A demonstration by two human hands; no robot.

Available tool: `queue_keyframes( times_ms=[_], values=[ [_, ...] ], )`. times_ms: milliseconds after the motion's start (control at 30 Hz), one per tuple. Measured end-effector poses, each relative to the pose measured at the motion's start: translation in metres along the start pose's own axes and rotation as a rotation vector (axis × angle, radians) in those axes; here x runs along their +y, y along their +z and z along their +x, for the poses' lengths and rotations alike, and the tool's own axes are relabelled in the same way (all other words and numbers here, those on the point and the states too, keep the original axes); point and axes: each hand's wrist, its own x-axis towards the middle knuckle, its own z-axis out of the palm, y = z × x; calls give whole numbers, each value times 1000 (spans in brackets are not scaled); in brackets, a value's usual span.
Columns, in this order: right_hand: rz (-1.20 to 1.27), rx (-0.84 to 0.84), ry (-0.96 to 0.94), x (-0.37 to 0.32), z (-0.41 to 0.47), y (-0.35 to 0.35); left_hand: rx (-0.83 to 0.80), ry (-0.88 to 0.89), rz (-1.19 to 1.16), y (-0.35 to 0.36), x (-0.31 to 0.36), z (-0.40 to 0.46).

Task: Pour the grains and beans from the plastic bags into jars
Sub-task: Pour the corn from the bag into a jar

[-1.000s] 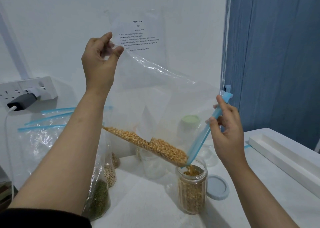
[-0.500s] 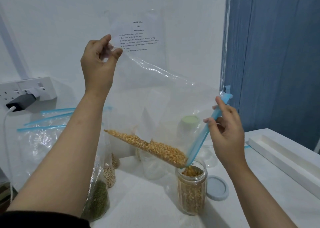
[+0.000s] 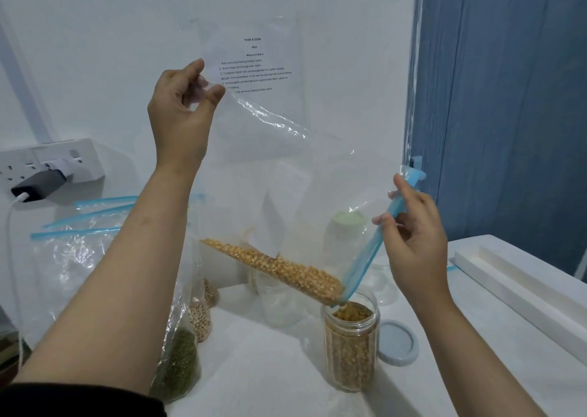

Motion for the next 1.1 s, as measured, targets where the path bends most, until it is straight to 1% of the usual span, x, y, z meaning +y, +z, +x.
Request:
queue_keyframes(
  times_ms=[400,633,700,900,1100],
  values=[
    [-4,6,44,-3,1,-2,-10,7,-3,-1,-1,0],
    [-11,27,51,-4,0,-2,-53,15,92,-6,-6,-4],
    [-12,29,51,-4,-1,-1,-71,5,88,-7,-7,-5],
    [-10,41,42,-2,-1,-1,-39,18,61,-7,-5,-2],
    [-14,41,45,-1,-2,-3,-42,11,42,-4,-5,-2]
  ],
)
